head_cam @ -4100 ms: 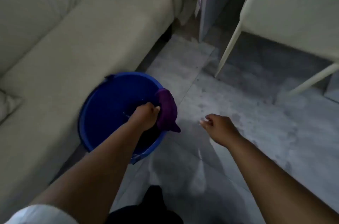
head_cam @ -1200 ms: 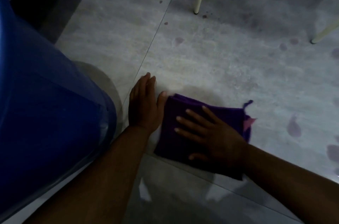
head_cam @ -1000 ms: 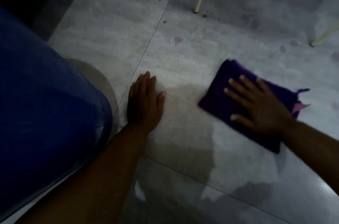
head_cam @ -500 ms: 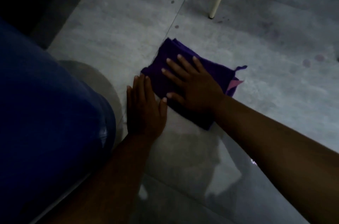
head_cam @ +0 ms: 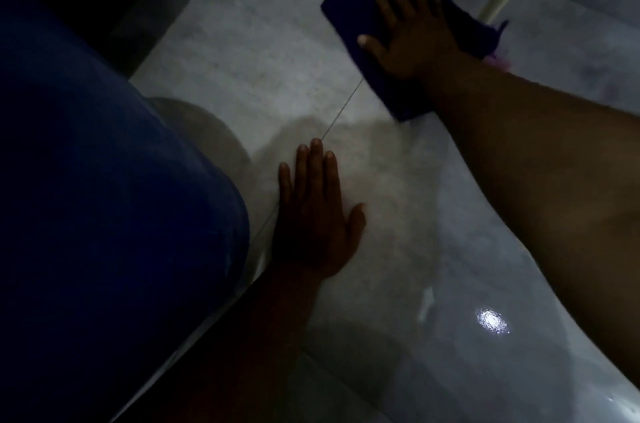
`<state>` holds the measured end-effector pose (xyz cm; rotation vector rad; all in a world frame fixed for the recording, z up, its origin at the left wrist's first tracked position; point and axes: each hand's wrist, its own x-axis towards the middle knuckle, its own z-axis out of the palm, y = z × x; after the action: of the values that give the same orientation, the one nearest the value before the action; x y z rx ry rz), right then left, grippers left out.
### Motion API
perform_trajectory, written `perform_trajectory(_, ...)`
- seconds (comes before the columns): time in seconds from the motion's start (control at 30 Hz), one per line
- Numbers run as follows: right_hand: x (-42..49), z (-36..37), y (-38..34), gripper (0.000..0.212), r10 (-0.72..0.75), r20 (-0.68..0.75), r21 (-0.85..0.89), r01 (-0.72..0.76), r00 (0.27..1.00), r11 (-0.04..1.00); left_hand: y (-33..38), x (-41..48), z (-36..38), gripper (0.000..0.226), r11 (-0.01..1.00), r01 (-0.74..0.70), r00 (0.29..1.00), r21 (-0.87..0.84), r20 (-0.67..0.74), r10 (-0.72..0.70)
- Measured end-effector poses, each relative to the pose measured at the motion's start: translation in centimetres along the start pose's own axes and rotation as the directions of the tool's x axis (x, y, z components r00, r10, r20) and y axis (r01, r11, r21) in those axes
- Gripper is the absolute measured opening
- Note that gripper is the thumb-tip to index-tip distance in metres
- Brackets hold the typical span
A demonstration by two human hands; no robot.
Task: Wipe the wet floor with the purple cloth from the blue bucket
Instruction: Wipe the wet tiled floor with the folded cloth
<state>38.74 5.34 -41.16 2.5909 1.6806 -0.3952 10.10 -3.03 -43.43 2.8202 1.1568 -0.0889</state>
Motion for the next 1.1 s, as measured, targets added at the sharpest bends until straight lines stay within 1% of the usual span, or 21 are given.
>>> perform_trajectory(0.07,1.1,-0.3,-1.2,0.08,-0.025,0.008,-0.013,0.026,1.0,1.0,0.0,0.1,0.0,0.084,1.0,0.005,1.0,0.003,0.009,-0.005)
perform_trajectory(0.1,0.8,-0.2,-1.9,0.079,-0.065,0.01,-0.019,0.066,0.998,0.998,0.0,0.1,0.0,0.084,1.0,0.007,1.0,0.0,0.013,-0.007)
perform_trajectory(0.17,-1.4,0.3,-2.9,0.077,-0.197,0.021,-0.021,0.197,0.98,0.98,-0.1,0.1,0.0,0.084,1.0,0.015,1.0,0.001,0.024,-0.015)
perform_trajectory(0.23,-5.3,1.3,-3.0,0.077,-0.325,0.033,-0.025,0.325,0.945,0.945,-0.1,0.1,0.0,0.084,1.0,0.009,1.0,-0.002,0.023,-0.009)
perform_trajectory(0.27,-7.8,2.0,-2.7,0.076,-0.362,0.037,-0.024,0.363,0.931,0.931,-0.1,0.0,0.0,0.084,1.0,0.004,1.0,-0.012,0.022,-0.003)
perform_trajectory(0.37,-15.9,4.1,0.0,0.074,-0.372,0.035,-0.042,0.374,0.927,0.927,-0.1,0.0,-0.2,0.083,0.999,-0.008,1.0,-0.031,0.021,0.008)
perform_trajectory(0.47,-21.8,4.8,5.8,0.074,-0.303,0.017,-0.021,0.303,0.953,0.953,-0.2,-0.1,-0.4,0.082,1.0,-0.017,1.0,-0.016,0.009,0.017)
perform_trajectory(0.53,-23.0,4.0,10.4,0.077,-0.178,0.007,-0.038,0.178,0.984,0.983,-0.1,-0.1,-0.5,0.083,1.0,-0.023,1.0,0.0,0.01,0.023)
perform_trajectory(0.6,-21.6,2.9,14.1,0.082,-0.002,-0.023,-0.007,0.002,1.0,1.0,-0.1,-0.2,-0.5,0.083,0.999,-0.029,1.0,0.019,0.014,0.028)
perform_trajectory(0.67,-18.0,2.0,15.9,0.083,0.154,-0.054,0.039,-0.152,0.987,0.988,-0.1,-0.2,-0.6,0.082,0.999,-0.02,1.0,0.024,0.02,0.02)
perform_trajectory(0.73,-13.9,1.2,15.6,0.08,0.24,-0.052,0.061,-0.237,0.969,0.97,0.0,-0.3,-0.7,0.082,0.999,-0.018,0.999,0.032,0.031,0.017)
perform_trajectory(0.77,-12.2,0.9,14.8,0.078,0.248,-0.046,0.058,-0.245,0.968,0.968,0.0,-0.3,-0.8,0.082,0.999,-0.02,0.999,0.025,0.037,0.019)
perform_trajectory(0.83,-10.7,1.0,12.4,0.074,0.221,-0.039,0.049,-0.219,0.974,0.974,0.2,-0.2,-1.0,0.082,0.999,-0.032,0.998,-0.004,0.048,0.032)
perform_trajectory(0.9,-12.1,1.5,10.1,0.072,0.165,-0.036,0.028,-0.164,0.986,0.986,0.3,-0.2,-1.4,0.082,0.999,-0.02,0.998,-0.03,0.059,0.021)
perform_trajectory(0.97,-16.1,2.6,8.4,0.071,0.082,-0.036,0.013,-0.081,0.996,0.997,0.6,0.0,-2.1,0.081,0.999,0.037,0.996,-0.034,0.081,-0.034)
perform_trajectory(1.03,-21.4,3.9,7.7,0.071,-0.054,-0.02,-0.017,0.053,0.998,0.998,1.7,0.7,-3.0,0.078,0.994,0.096,0.993,-0.057,0.068,-0.092)
perform_trajectory(1.07,-24.0,4.5,8.0,0.071,-0.111,-0.004,-0.034,0.11,0.994,0.993,2.7,1.2,-3.4,0.074,0.994,0.083,0.996,-0.073,0.034,-0.081)
perform_trajectory(1.1,-26.2,5.0,8.9,0.071,-0.137,0.01,-0.042,0.137,0.991,0.99,4.0,1.7,-3.7,0.072,0.996,0.029,0.999,-0.089,-0.011,-0.031)
